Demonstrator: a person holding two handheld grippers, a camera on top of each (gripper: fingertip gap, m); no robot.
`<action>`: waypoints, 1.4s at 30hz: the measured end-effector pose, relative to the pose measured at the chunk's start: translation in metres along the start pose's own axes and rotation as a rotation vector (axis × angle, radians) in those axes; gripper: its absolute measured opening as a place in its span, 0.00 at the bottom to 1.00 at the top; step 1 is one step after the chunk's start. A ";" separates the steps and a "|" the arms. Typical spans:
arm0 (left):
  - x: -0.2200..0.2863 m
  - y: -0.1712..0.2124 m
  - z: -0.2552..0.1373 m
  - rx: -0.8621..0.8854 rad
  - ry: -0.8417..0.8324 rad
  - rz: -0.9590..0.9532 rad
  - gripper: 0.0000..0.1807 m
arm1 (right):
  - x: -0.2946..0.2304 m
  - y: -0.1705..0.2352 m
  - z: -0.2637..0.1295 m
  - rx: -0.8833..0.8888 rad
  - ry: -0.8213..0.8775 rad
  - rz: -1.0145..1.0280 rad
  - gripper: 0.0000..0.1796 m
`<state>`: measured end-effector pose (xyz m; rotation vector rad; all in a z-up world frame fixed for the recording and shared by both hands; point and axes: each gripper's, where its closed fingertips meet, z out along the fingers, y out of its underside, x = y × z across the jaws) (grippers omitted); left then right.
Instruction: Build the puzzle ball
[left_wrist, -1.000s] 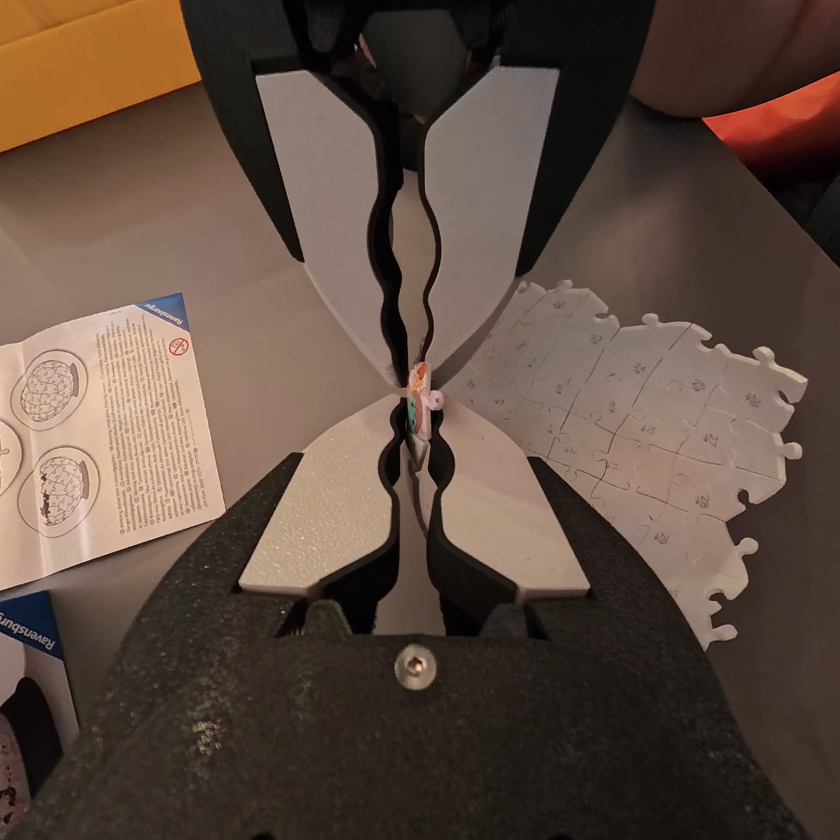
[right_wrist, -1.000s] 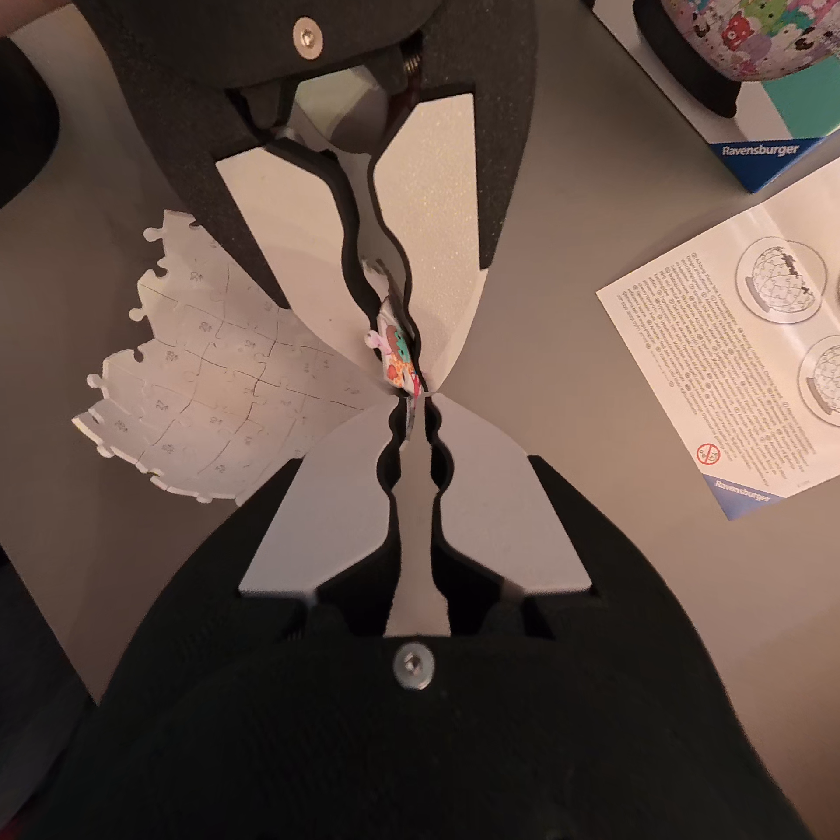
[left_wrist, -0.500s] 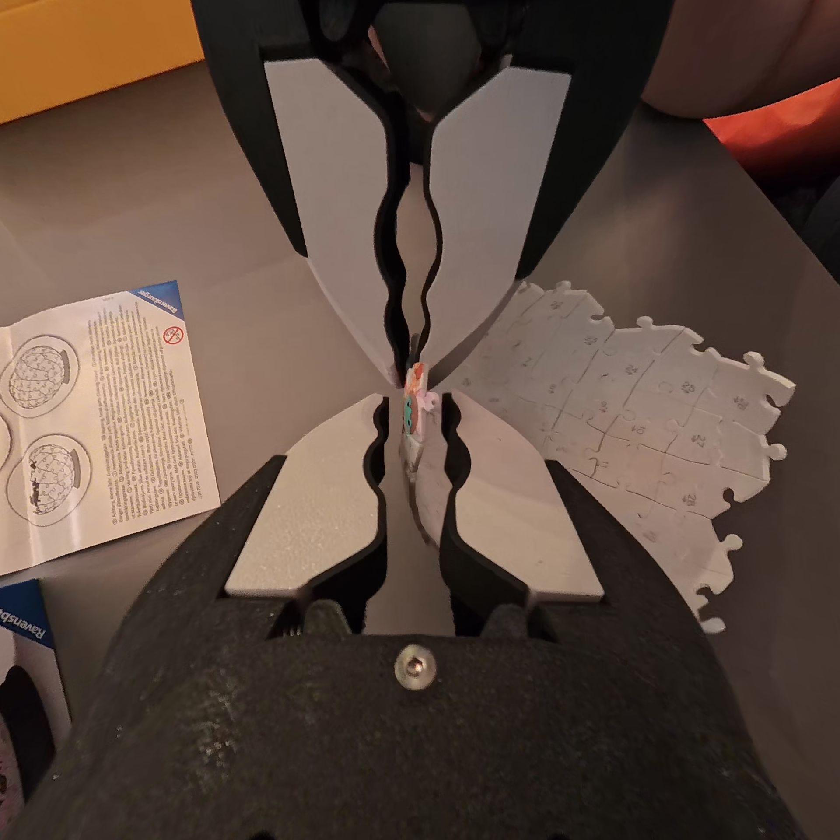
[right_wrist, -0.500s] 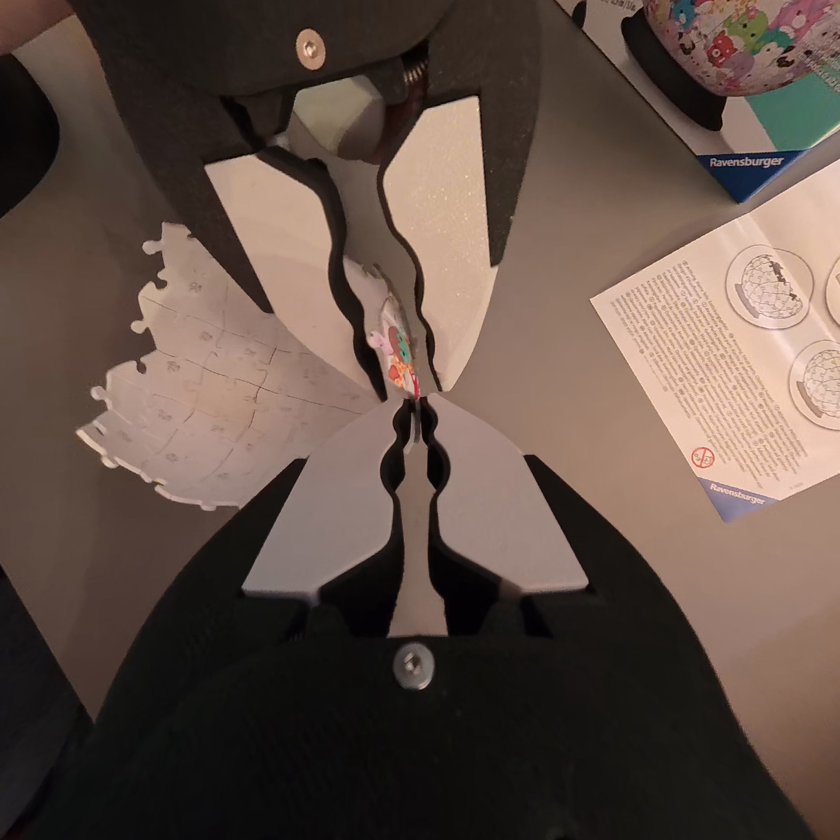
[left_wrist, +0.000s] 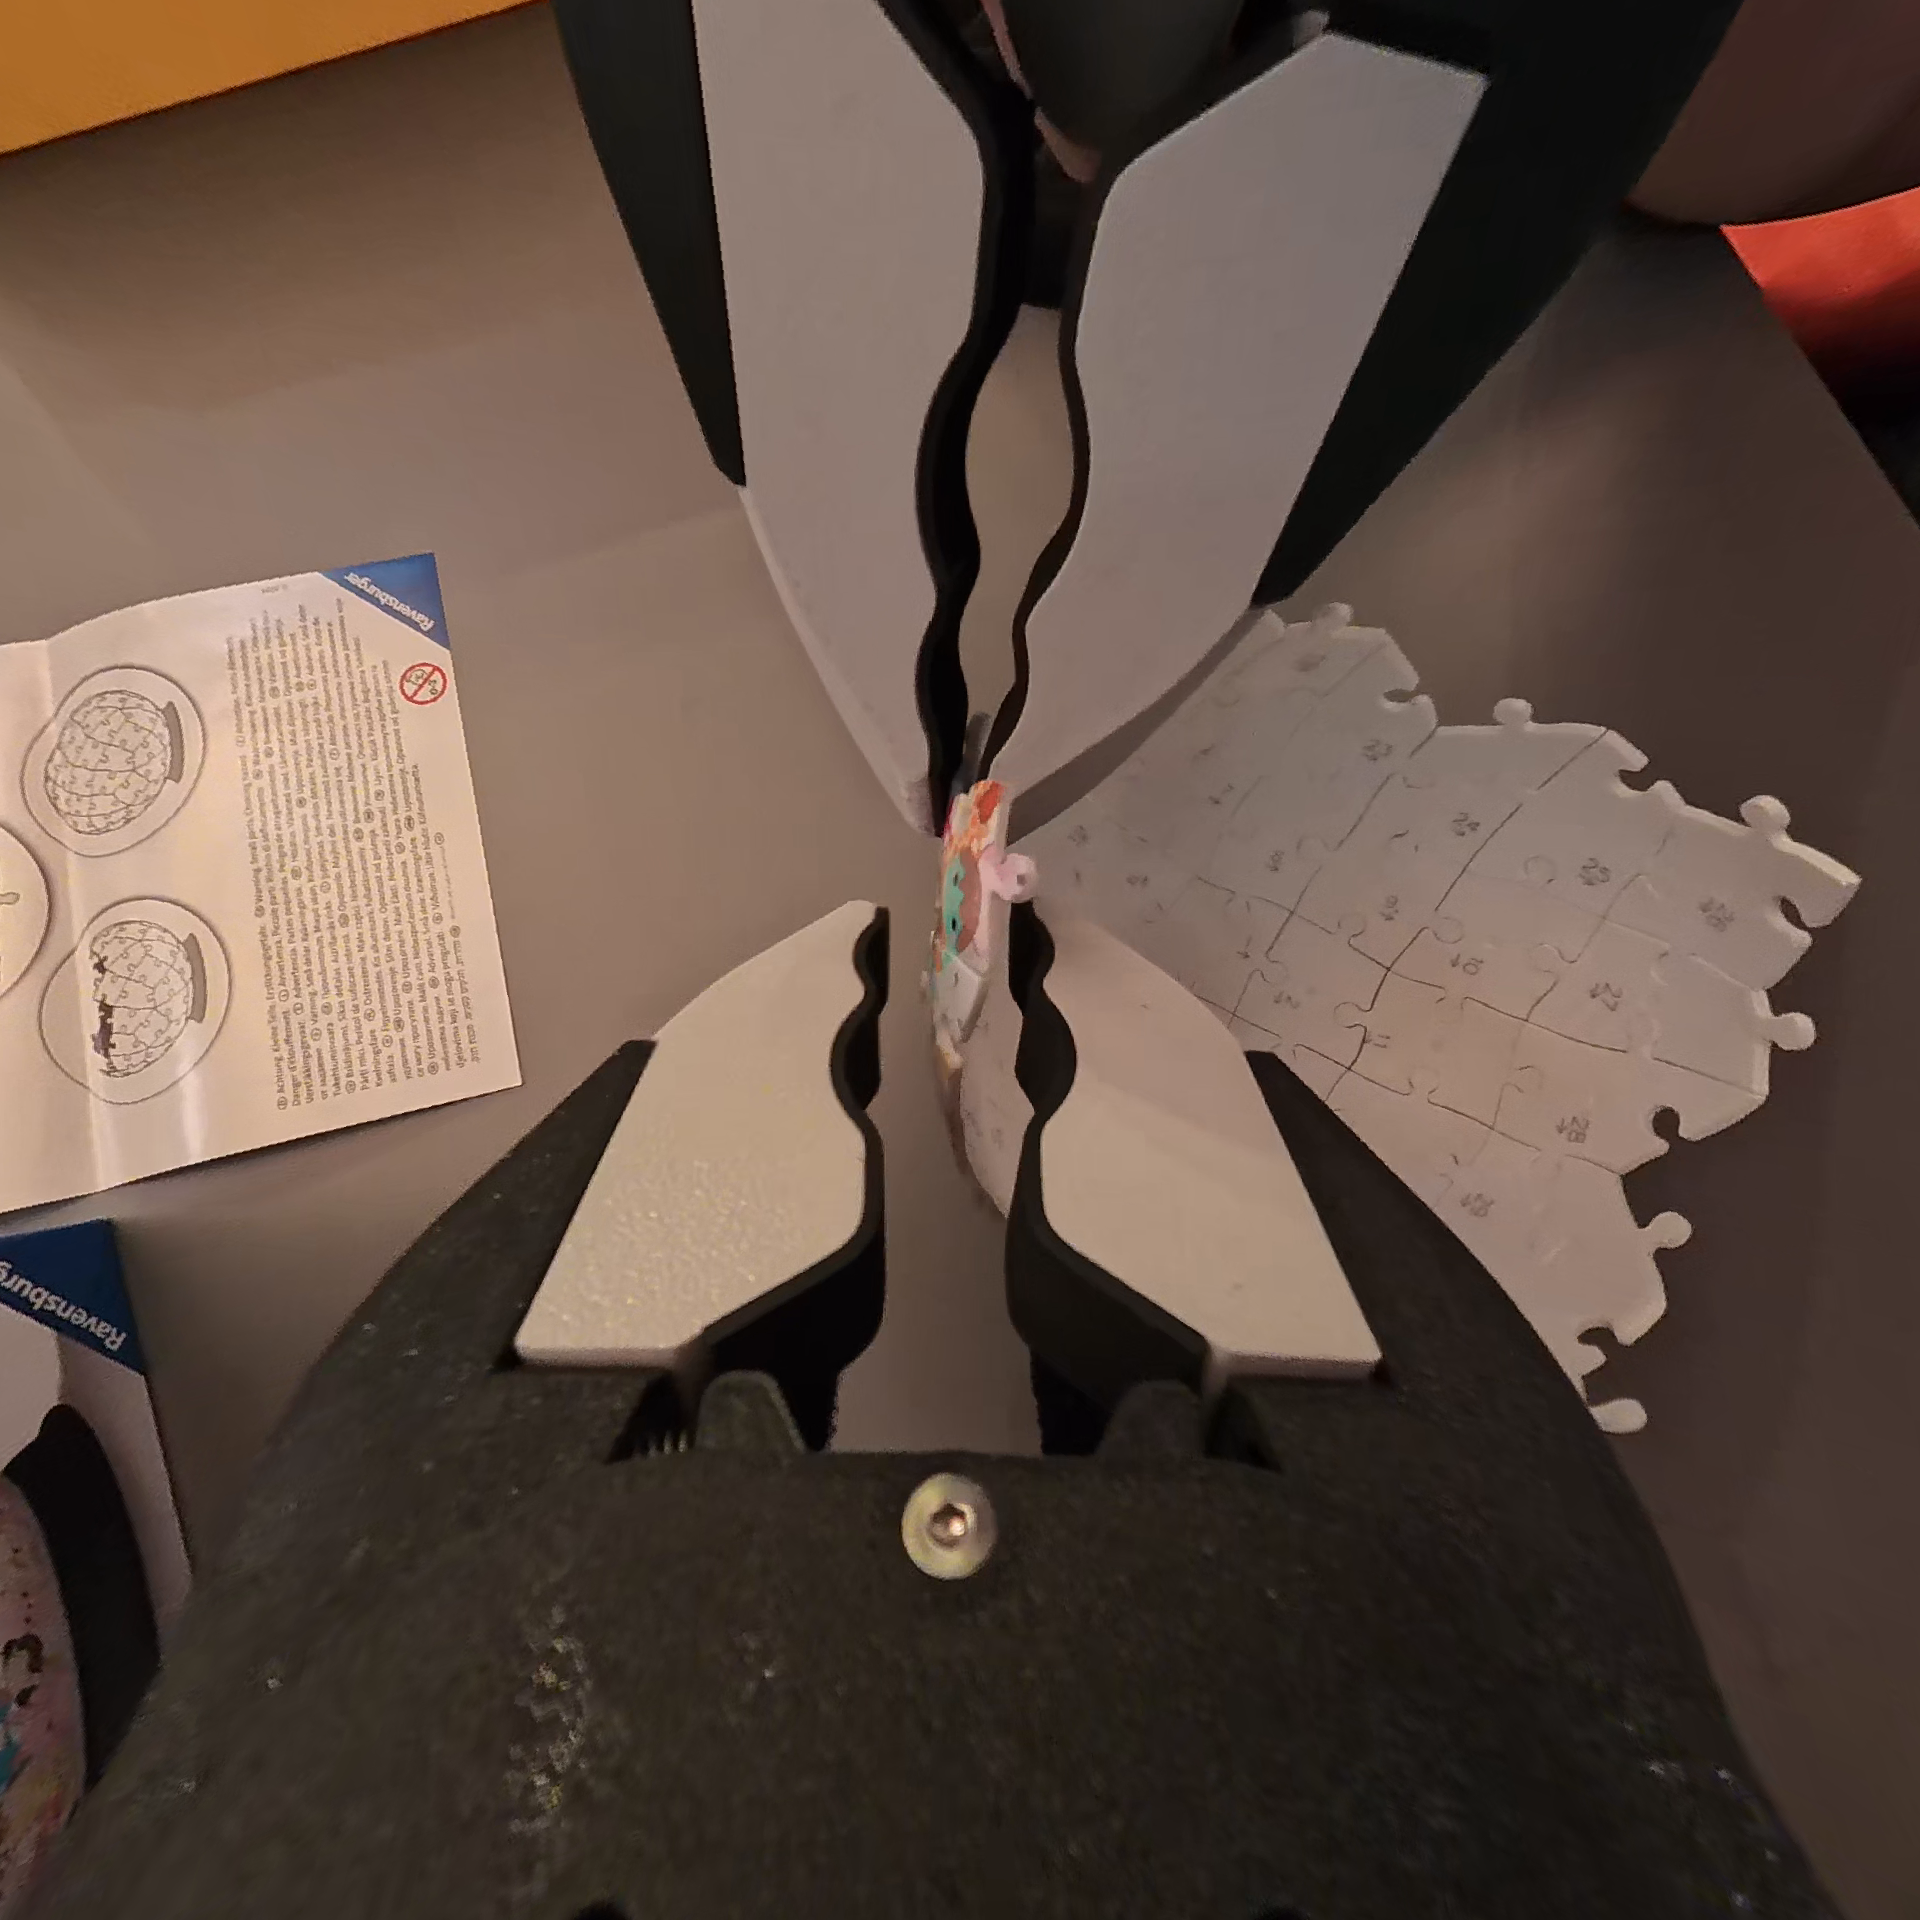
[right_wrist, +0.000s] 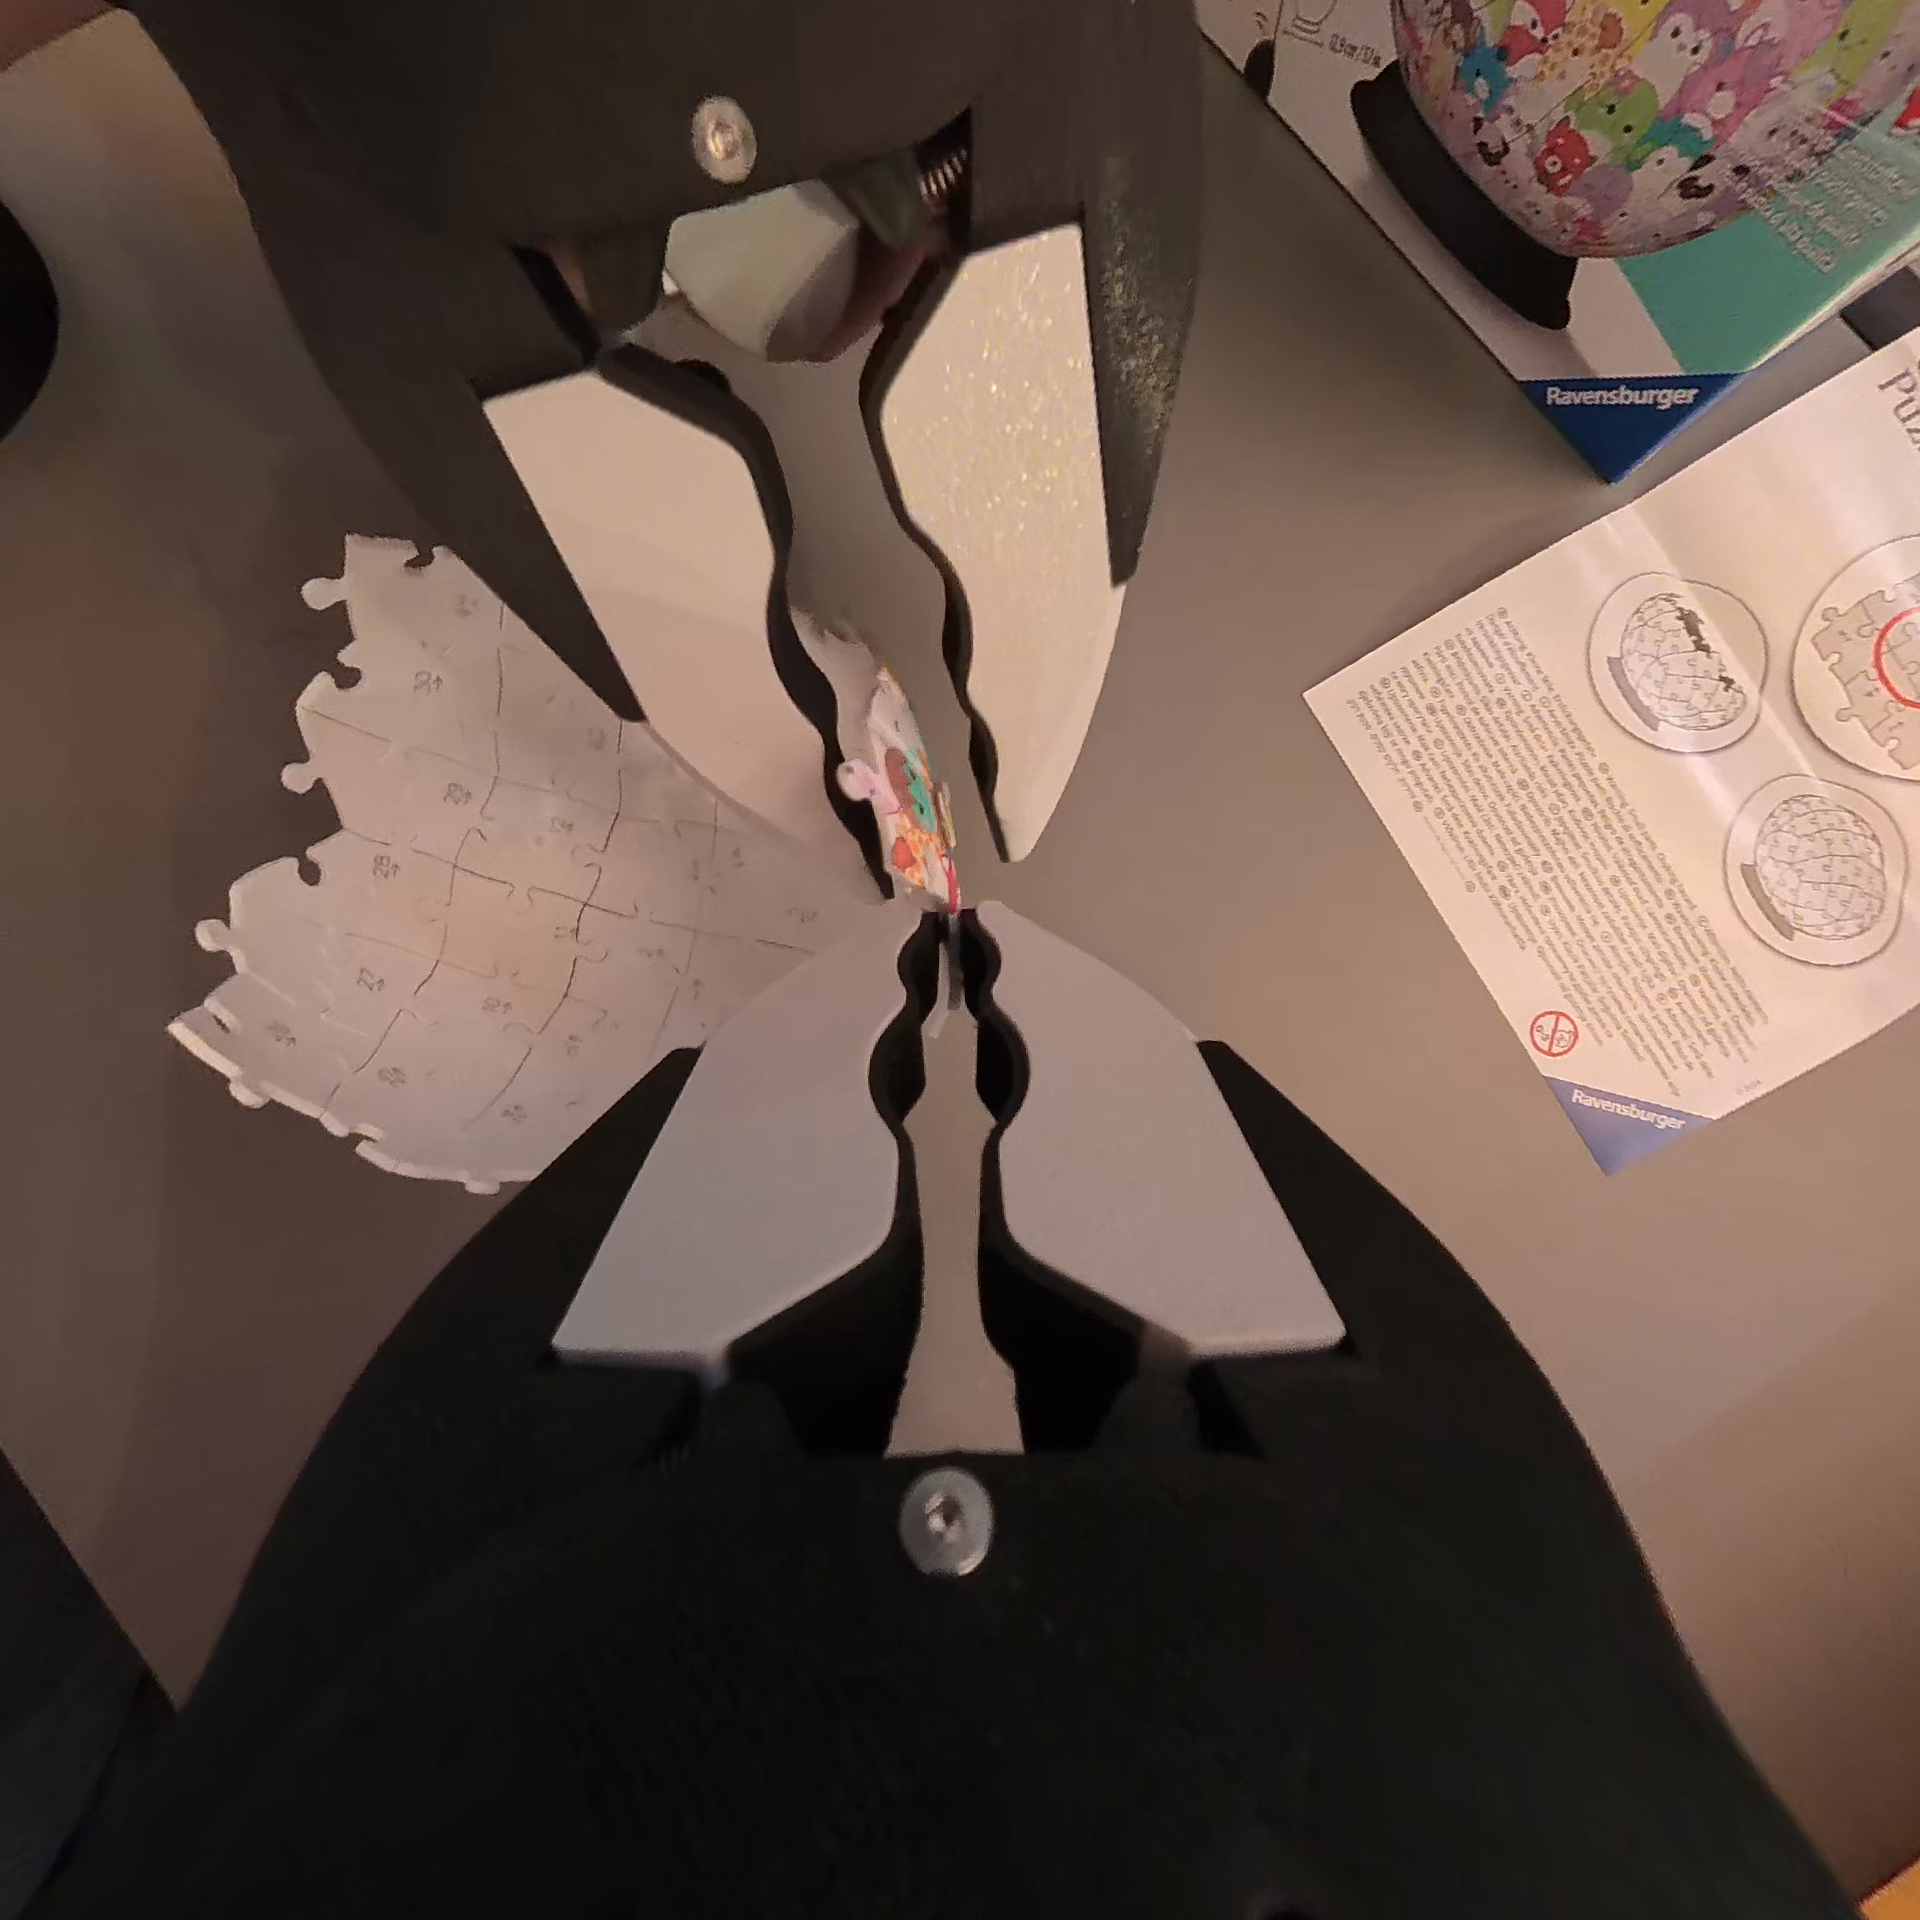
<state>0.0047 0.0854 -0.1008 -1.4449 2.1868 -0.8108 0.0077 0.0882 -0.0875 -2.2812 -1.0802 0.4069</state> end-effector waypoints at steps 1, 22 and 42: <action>0.001 0.000 0.001 -0.006 0.003 0.004 0.12 | 0.000 0.000 0.000 0.001 0.003 0.000 0.03; 0.000 0.000 0.006 -0.039 -0.005 0.023 0.07 | 0.001 0.000 0.002 0.012 -0.025 0.013 0.03; 0.000 -0.001 0.005 -0.031 -0.006 0.022 0.07 | -0.001 0.001 0.001 0.013 -0.013 0.004 0.04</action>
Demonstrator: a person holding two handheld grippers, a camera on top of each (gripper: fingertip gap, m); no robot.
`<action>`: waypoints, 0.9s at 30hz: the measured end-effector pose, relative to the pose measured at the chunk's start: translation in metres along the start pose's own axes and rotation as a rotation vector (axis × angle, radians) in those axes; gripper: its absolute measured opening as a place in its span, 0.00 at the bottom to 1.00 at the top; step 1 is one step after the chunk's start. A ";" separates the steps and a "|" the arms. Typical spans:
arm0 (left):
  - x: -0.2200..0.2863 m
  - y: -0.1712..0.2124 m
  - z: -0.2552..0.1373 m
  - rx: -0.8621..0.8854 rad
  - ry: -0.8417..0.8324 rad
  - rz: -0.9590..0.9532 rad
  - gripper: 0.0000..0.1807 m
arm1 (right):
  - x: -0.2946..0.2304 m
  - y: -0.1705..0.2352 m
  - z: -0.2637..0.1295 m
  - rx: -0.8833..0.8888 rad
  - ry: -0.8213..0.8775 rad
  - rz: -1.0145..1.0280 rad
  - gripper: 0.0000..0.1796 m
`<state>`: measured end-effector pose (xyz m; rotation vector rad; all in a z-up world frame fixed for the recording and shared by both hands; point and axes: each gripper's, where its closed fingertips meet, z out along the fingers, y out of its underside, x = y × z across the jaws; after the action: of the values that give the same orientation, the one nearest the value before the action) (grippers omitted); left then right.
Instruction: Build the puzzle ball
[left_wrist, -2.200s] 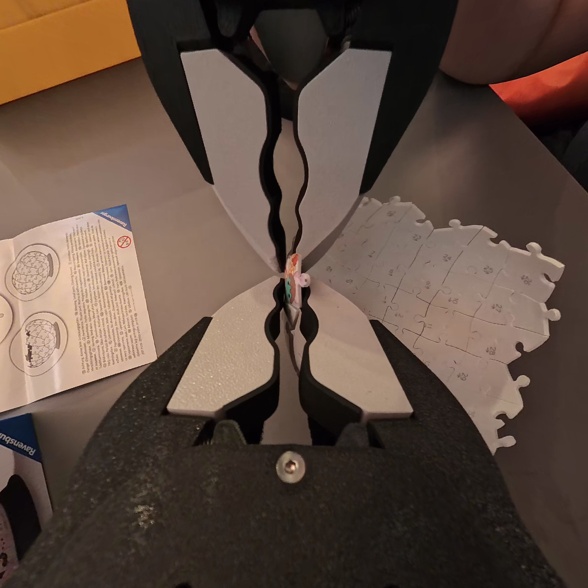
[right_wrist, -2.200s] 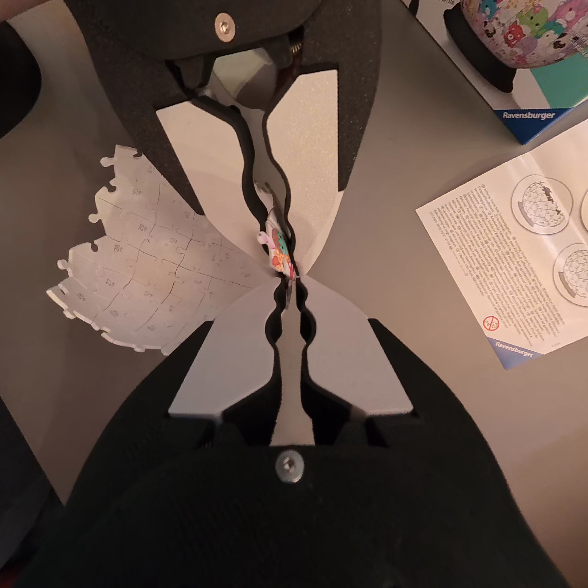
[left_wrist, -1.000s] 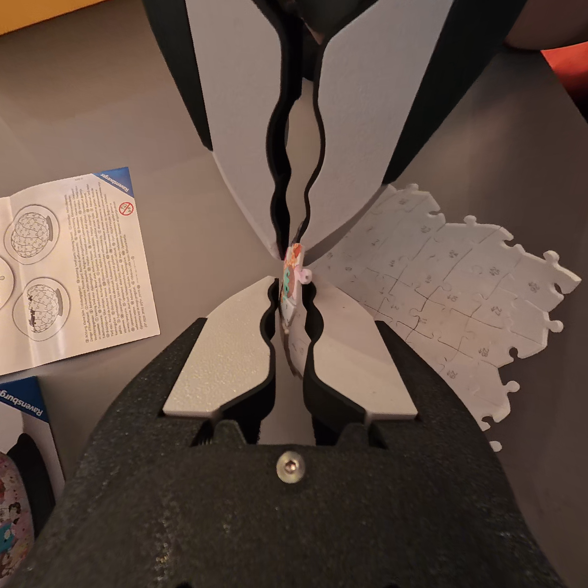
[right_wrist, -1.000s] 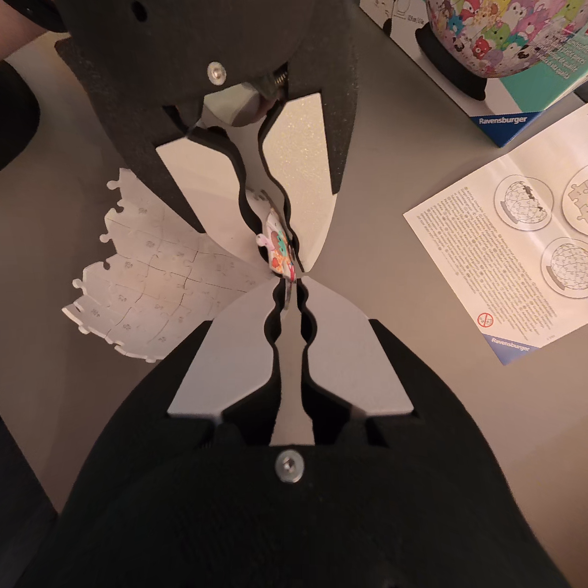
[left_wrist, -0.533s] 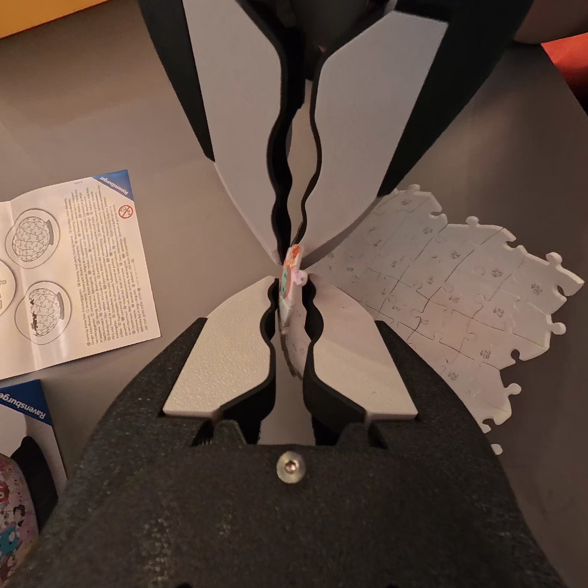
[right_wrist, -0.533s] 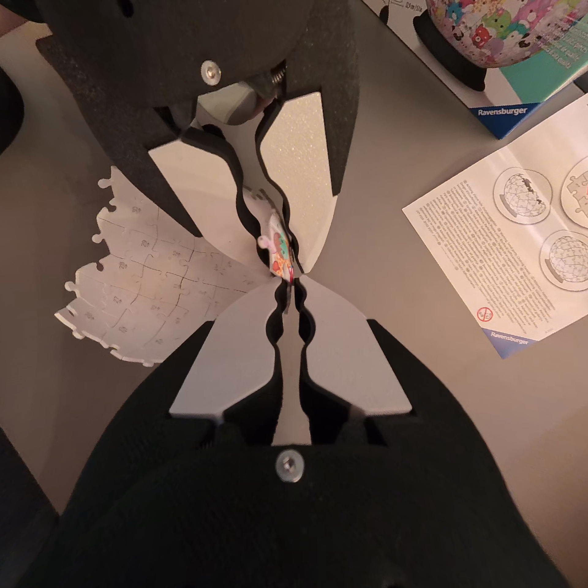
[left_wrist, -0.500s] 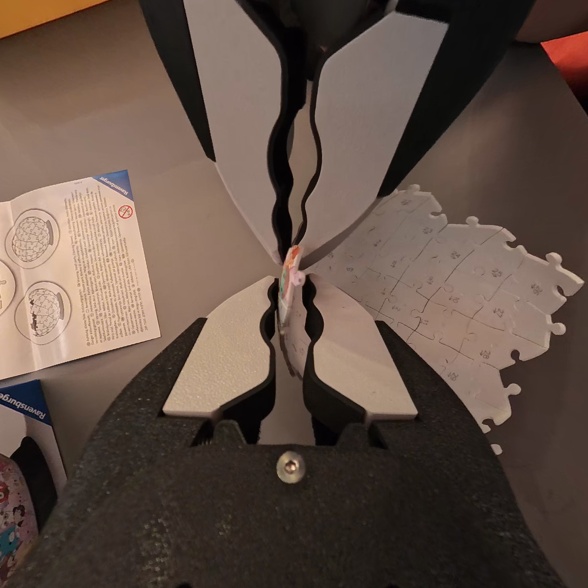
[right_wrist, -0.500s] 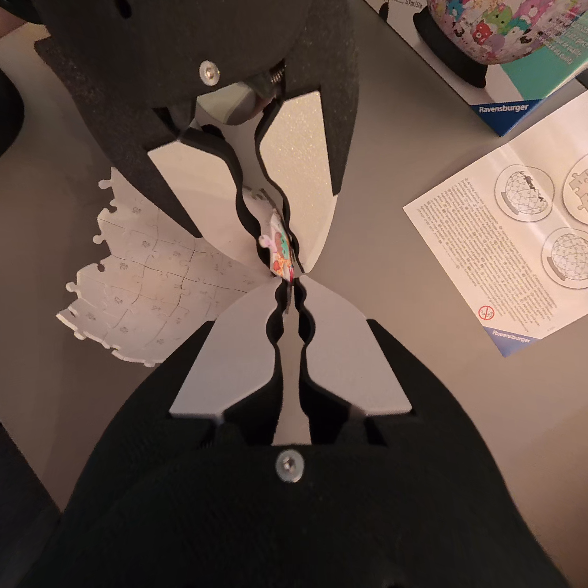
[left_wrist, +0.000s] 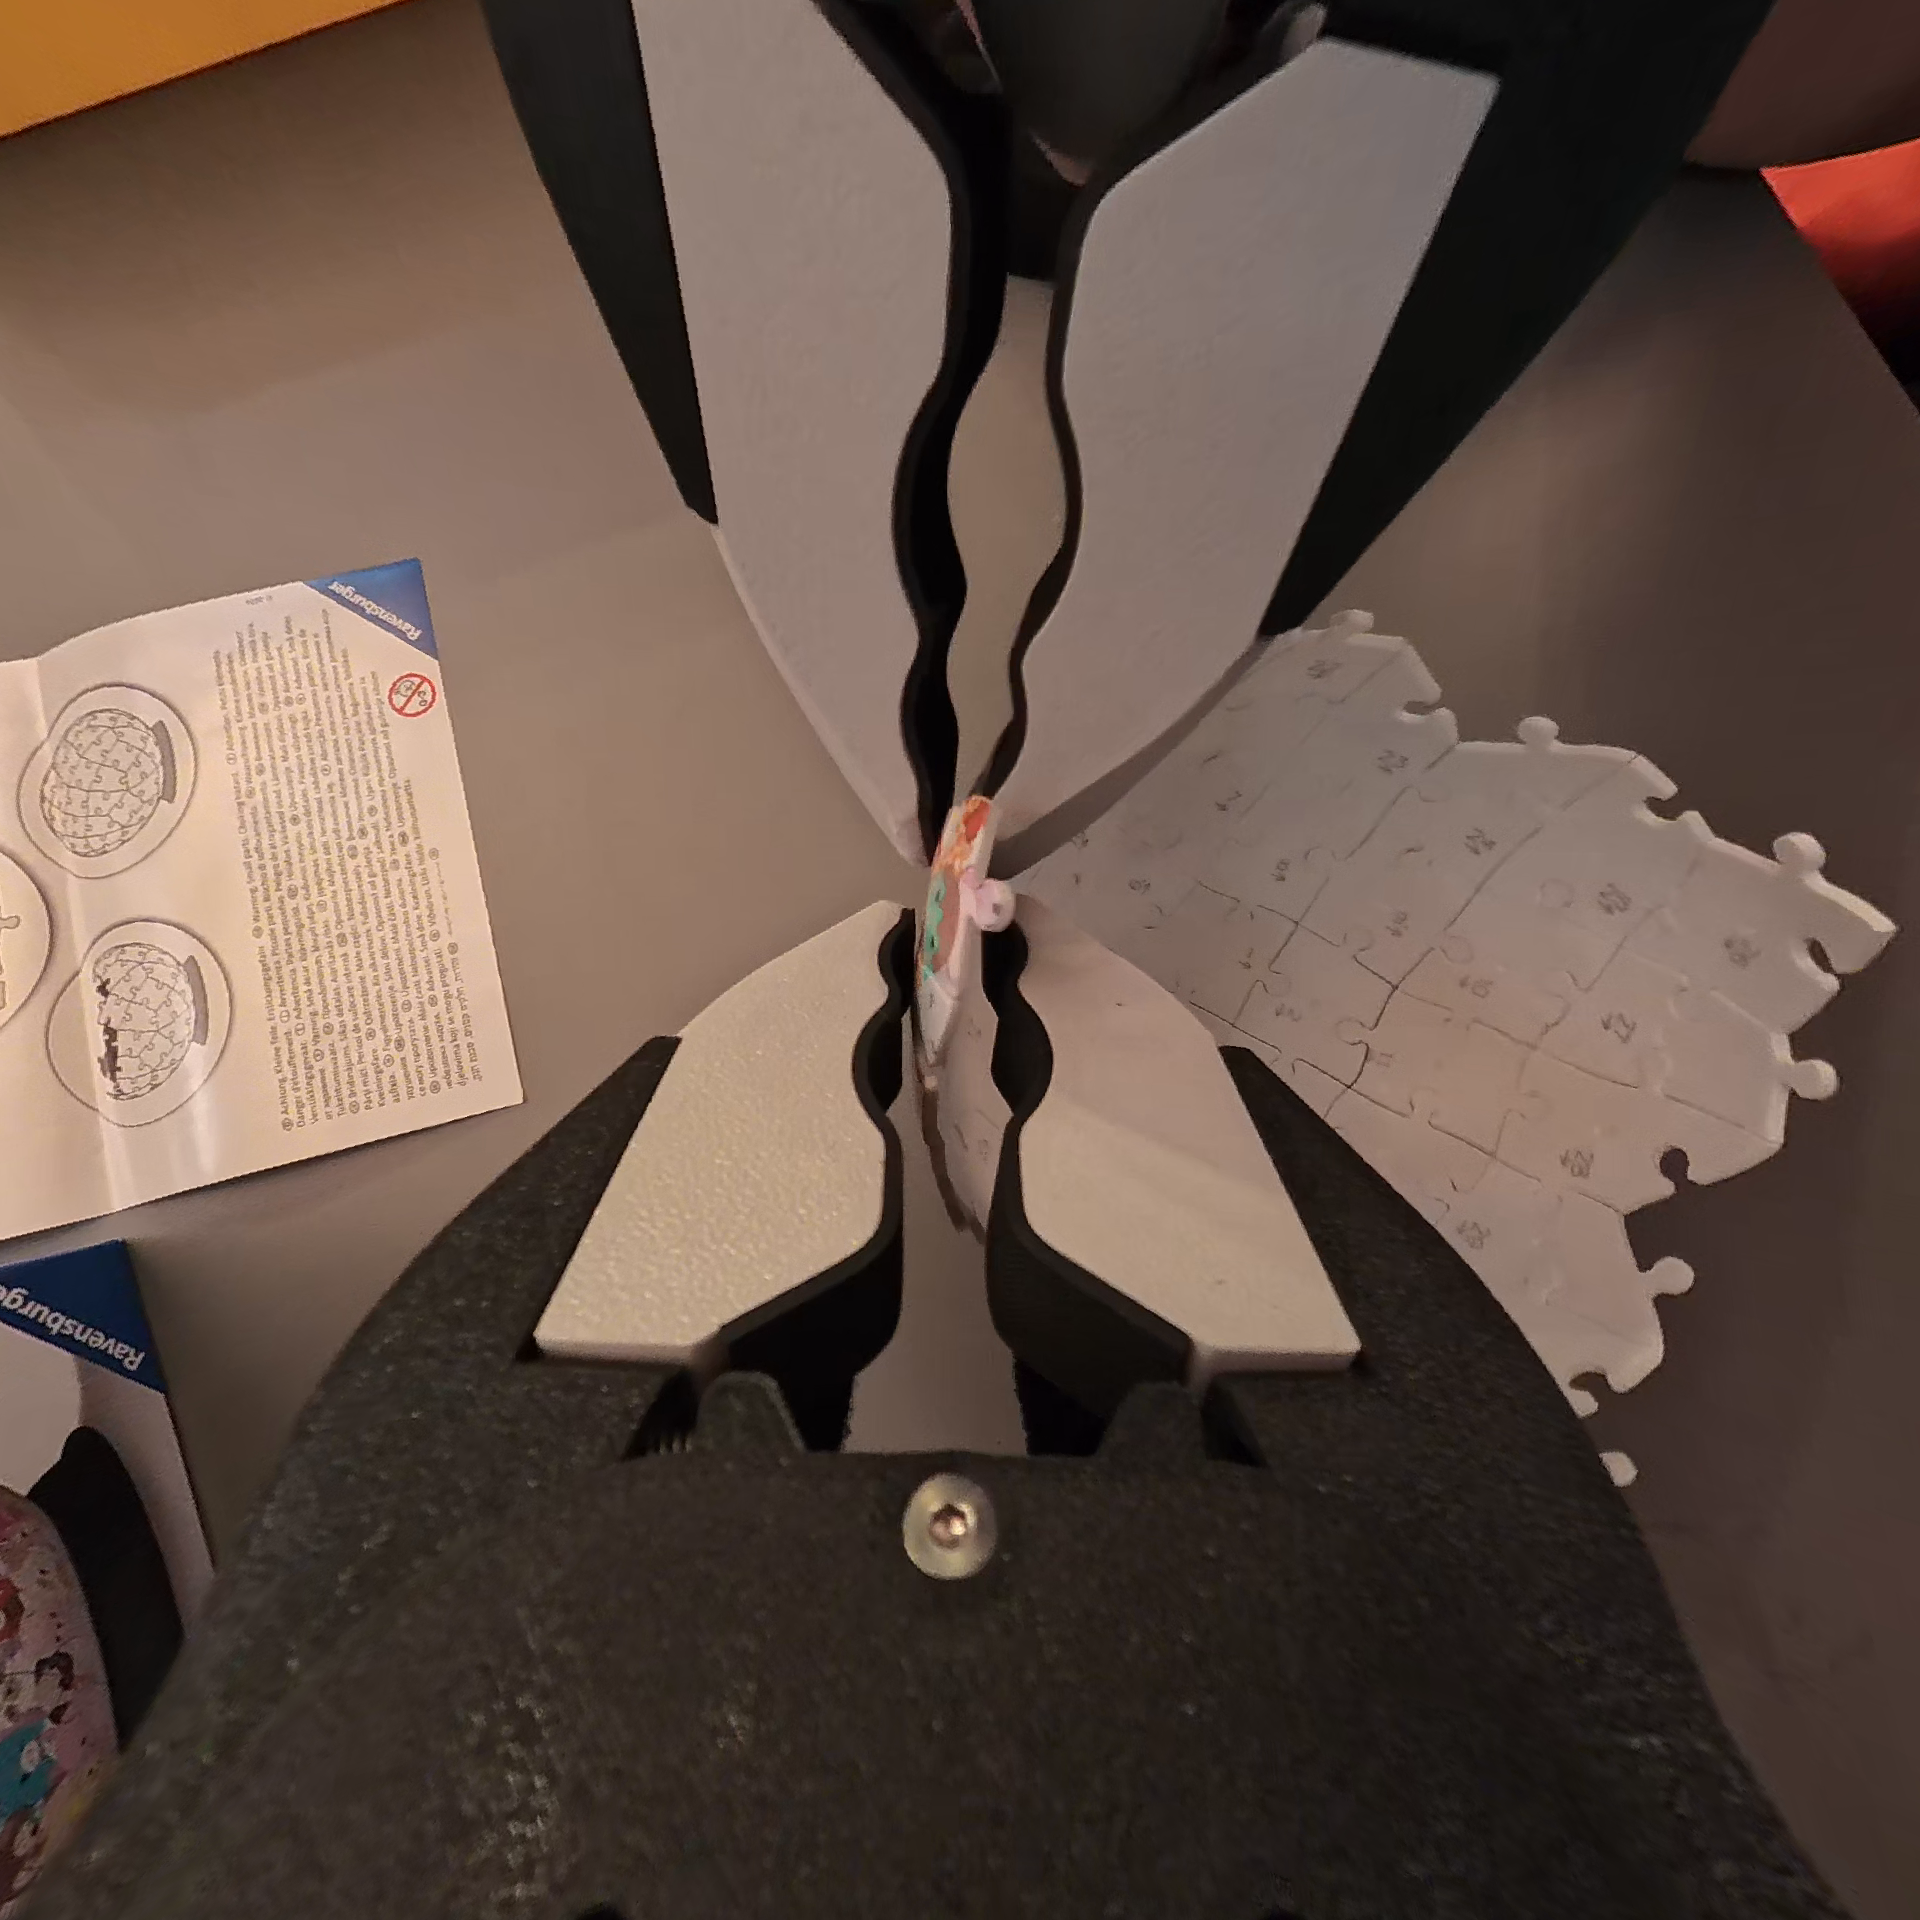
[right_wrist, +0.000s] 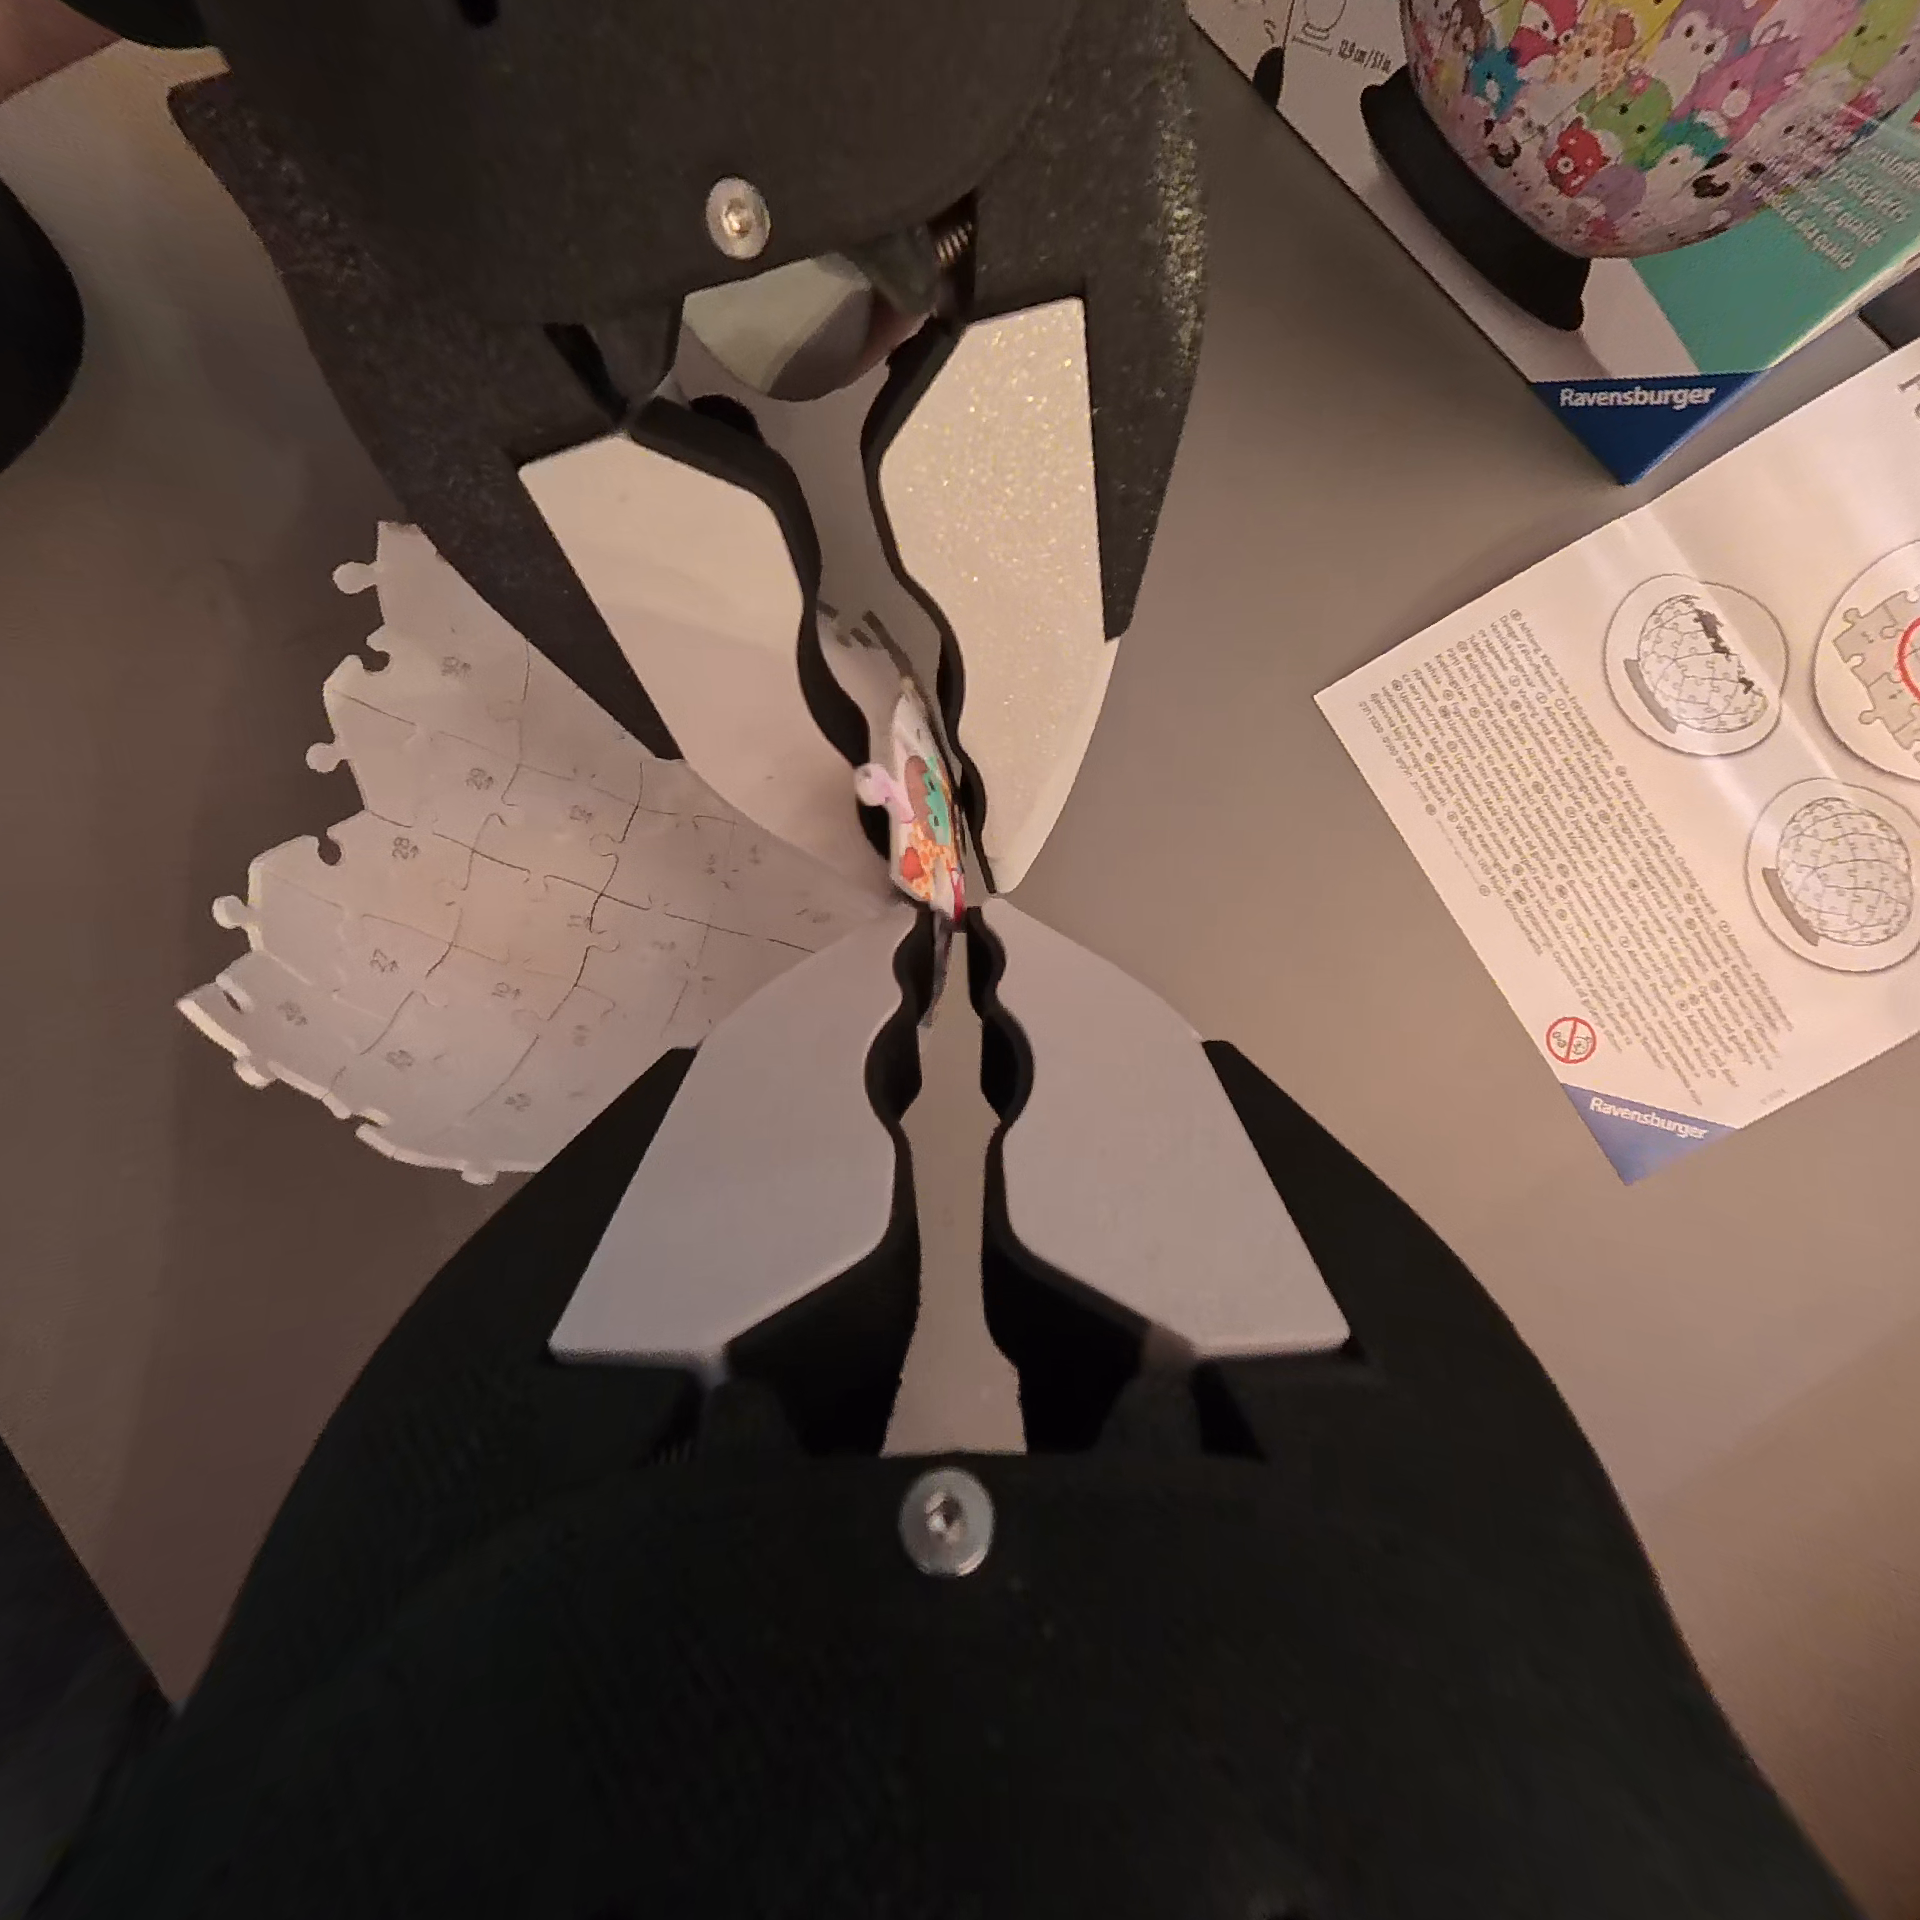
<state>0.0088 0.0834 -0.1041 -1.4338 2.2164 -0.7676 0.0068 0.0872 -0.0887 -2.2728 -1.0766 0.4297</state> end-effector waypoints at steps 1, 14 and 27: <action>0.000 0.000 0.000 0.000 0.001 0.000 0.06 | 0.000 0.000 0.000 0.003 0.000 0.002 0.04; 0.000 0.000 0.000 0.008 0.013 -0.005 0.05 | 0.000 -0.001 -0.001 0.040 0.003 0.005 0.04; 0.001 0.000 0.000 0.000 0.019 -0.002 0.05 | -0.004 0.005 -0.013 0.052 -0.077 0.069 0.09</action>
<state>0.0084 0.0824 -0.1041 -1.4352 2.2289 -0.7848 0.0139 0.0764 -0.0813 -2.2687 -1.0155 0.5710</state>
